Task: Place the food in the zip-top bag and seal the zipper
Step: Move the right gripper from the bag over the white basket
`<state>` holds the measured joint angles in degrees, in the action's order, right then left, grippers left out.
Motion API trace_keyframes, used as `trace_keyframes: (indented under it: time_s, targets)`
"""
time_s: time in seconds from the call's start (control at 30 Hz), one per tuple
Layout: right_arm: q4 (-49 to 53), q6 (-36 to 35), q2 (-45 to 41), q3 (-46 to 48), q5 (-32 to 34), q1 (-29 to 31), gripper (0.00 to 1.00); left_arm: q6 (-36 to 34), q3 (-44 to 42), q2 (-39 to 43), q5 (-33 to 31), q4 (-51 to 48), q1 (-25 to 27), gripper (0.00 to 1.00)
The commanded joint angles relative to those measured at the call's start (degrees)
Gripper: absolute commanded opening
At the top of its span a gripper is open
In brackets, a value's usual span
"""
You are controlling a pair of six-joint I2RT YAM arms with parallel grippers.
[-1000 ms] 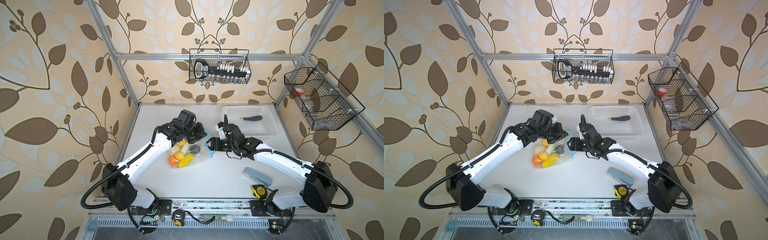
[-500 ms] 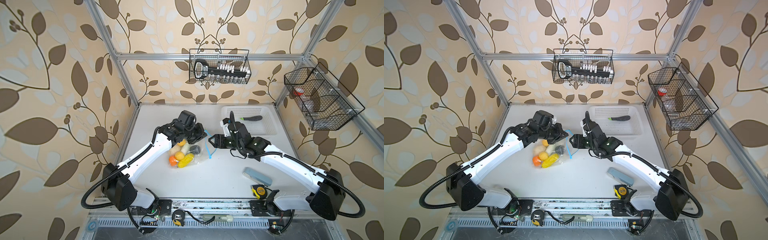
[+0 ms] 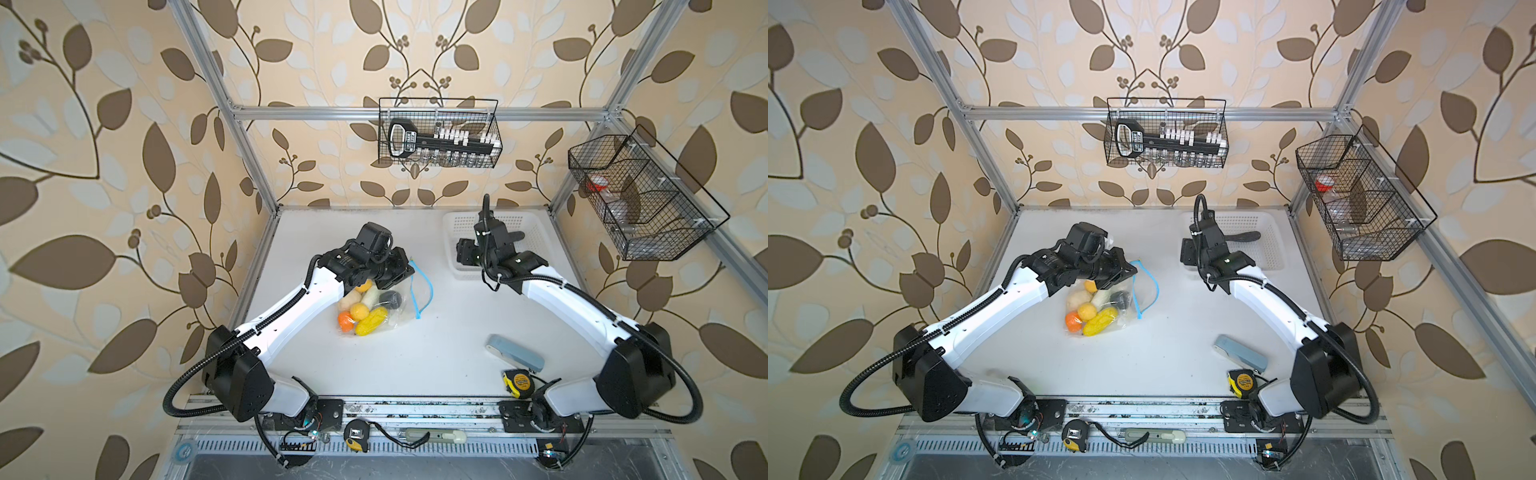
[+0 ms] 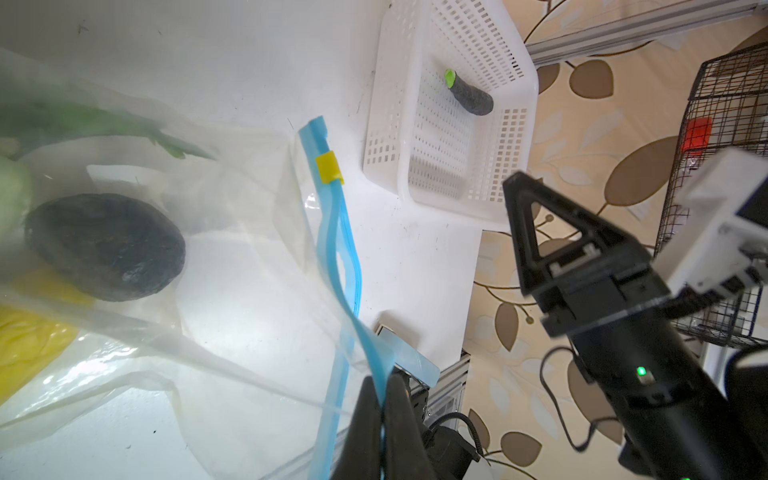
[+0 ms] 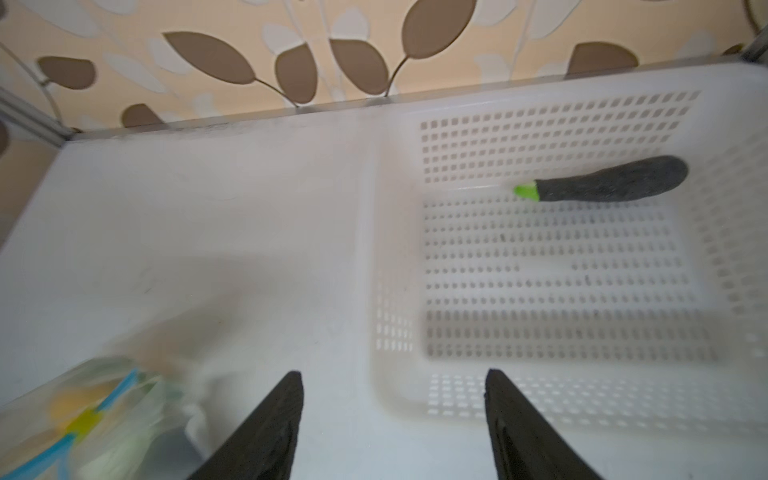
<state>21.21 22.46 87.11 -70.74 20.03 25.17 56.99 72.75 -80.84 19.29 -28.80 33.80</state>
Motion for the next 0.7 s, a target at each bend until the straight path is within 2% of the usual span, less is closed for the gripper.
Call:
trace_keyframes:
  time_s: [0.0, 0.17, 0.4, 0.53, 0.67]
  targets:
    - [2.06, -10.92, 7.80, -7.56, 13.60, -1.07, 0.70, -0.28, -0.47, 1.25, 1.36, 1.97, 0.40, 0.02]
    - [0.93, -20.88, 17.99, -13.96, 24.68, -2.02, 0.70, -0.74, -0.08, 0.51, 2.23, 1.84, 0.38, 0.02]
    - [-3.45, -28.93, 25.93, -16.19, 26.26, -5.11, 0.69, -1.35, -0.33, -0.33, 2.73, 1.93, 0.35, 0.02]
    - [-2.41, -31.27, 32.01, -20.67, 29.20, -5.46, 0.68, -1.62, -0.32, -1.06, 3.33, 2.03, 0.22, 0.02]
    - [-1.31, -32.19, 36.36, -24.12, 29.42, -6.09, 0.67, -1.77, -0.24, -1.16, 3.78, 2.11, 0.26, 0.02]
